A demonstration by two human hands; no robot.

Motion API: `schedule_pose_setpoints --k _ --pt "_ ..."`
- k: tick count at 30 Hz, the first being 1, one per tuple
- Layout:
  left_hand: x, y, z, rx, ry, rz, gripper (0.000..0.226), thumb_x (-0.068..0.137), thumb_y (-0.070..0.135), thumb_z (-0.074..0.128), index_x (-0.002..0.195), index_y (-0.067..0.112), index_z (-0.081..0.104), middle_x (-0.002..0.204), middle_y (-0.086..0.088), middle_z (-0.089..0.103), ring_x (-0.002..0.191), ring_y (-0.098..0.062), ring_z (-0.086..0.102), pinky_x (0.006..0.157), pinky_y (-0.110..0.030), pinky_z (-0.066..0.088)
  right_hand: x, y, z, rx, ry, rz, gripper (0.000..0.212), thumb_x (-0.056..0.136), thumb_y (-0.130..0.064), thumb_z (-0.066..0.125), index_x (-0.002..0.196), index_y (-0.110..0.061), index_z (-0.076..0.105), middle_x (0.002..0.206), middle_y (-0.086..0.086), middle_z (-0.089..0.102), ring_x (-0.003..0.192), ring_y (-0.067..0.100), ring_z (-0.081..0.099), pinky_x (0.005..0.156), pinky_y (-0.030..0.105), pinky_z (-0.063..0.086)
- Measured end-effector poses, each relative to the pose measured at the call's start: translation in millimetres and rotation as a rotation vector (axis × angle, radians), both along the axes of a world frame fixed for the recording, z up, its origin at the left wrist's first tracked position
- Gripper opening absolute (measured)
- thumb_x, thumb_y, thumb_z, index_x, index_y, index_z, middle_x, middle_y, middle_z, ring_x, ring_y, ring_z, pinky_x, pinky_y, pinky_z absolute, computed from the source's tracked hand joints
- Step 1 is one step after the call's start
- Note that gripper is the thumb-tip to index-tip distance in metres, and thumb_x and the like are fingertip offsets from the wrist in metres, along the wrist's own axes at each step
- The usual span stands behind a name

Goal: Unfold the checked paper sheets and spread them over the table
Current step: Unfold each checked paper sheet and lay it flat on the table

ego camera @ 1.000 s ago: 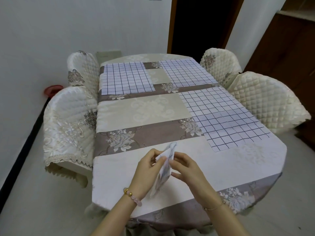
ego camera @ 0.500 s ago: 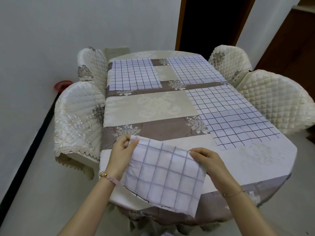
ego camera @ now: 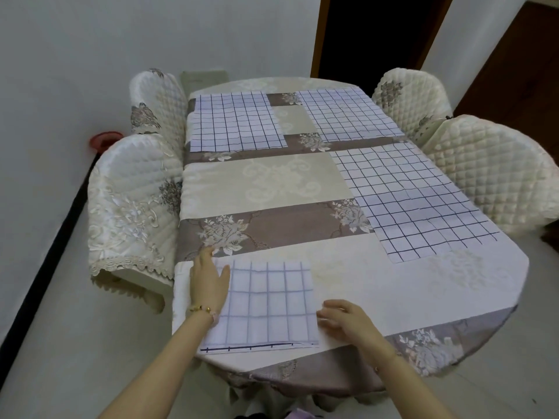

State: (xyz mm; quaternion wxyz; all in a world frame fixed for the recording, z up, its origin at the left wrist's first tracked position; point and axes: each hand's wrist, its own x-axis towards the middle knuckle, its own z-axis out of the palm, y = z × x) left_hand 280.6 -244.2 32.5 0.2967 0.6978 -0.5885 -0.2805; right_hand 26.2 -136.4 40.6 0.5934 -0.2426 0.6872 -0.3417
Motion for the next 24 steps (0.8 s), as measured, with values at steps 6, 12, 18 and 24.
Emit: schedule_pose_setpoints --k 6,12,18,24 --pt "-17 51 -29 -0.155 -0.396 -0.562 0.035 0.083 0.026 0.048 0.108 0.012 0.067 0.112 -0.007 0.068 0.104 -0.027 0.065 0.094 -0.035 0.048 5 -1 -10 -0.023 0.088 0.043 0.025 0.088 -0.016 0.064 0.113 -0.012 0.062 0.105 0.009 0.069 0.087 0.018 0.069 0.066 0.02 0.052" --pt "-32 82 -44 0.024 -0.634 -0.776 0.05 0.08 0.049 0.035 0.115 0.028 0.064 0.122 0.008 0.064 0.112 -0.013 0.062 0.098 -0.033 0.045 14 -8 -8 -0.001 0.152 0.116 0.004 0.088 -0.014 0.063 0.087 -0.014 0.066 0.072 0.003 0.064 0.059 0.014 0.052 0.051 0.018 0.042" --pt "-29 81 -37 0.143 -0.607 -0.773 0.064 0.095 0.054 0.006 0.126 0.026 0.054 0.136 0.006 0.054 0.124 -0.017 0.053 0.11 -0.031 0.016 25 -11 -5 -0.035 0.203 0.19 0.032 0.087 -0.012 0.062 0.056 -0.014 0.053 0.05 -0.006 0.051 0.052 0.01 0.045 0.045 0.011 0.034" --pt "-46 92 0 0.105 -0.133 -0.644 0.077 0.08 0.074 0.027 0.141 0.029 0.035 0.145 0.016 0.034 0.135 -0.001 0.028 0.109 -0.012 0.013 30 -4 6 -0.104 -0.021 0.09 0.018 0.085 -0.018 0.067 0.069 -0.011 0.064 0.069 0.007 0.059 0.071 0.02 0.054 0.068 0.028 0.047"
